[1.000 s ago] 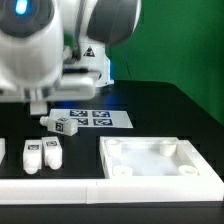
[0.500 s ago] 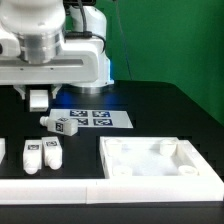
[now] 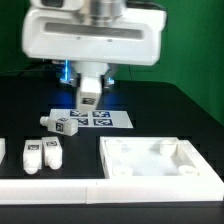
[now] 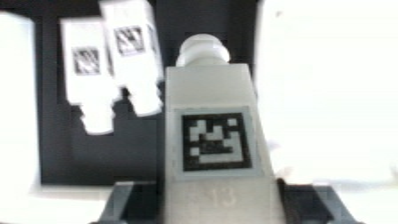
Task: Assemble one leg
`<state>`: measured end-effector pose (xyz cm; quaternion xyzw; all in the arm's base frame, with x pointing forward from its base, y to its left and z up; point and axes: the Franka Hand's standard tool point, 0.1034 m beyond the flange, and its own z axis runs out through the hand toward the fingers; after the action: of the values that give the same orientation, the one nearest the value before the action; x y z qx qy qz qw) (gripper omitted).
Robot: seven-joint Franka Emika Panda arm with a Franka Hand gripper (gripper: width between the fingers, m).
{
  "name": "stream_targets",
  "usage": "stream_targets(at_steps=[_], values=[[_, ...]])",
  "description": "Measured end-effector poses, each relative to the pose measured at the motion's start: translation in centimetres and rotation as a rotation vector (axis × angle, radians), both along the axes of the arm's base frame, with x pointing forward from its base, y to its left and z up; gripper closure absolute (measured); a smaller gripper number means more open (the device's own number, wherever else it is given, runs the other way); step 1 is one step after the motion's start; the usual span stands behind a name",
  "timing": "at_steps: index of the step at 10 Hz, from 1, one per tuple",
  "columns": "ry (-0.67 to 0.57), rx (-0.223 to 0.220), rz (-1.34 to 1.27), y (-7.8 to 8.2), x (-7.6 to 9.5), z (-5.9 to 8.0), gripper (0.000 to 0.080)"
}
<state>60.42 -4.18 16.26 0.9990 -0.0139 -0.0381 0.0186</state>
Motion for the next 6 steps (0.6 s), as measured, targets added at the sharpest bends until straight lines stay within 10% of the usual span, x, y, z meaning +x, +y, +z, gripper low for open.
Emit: stream_targets(at_steps=[4,6], values=[[-0.273,-0.024,0.013,-0.3,0.9,-0.1,0.0514],[-0.405,0.033,-0.107,2.7,1.0,-0.5,0.0514]])
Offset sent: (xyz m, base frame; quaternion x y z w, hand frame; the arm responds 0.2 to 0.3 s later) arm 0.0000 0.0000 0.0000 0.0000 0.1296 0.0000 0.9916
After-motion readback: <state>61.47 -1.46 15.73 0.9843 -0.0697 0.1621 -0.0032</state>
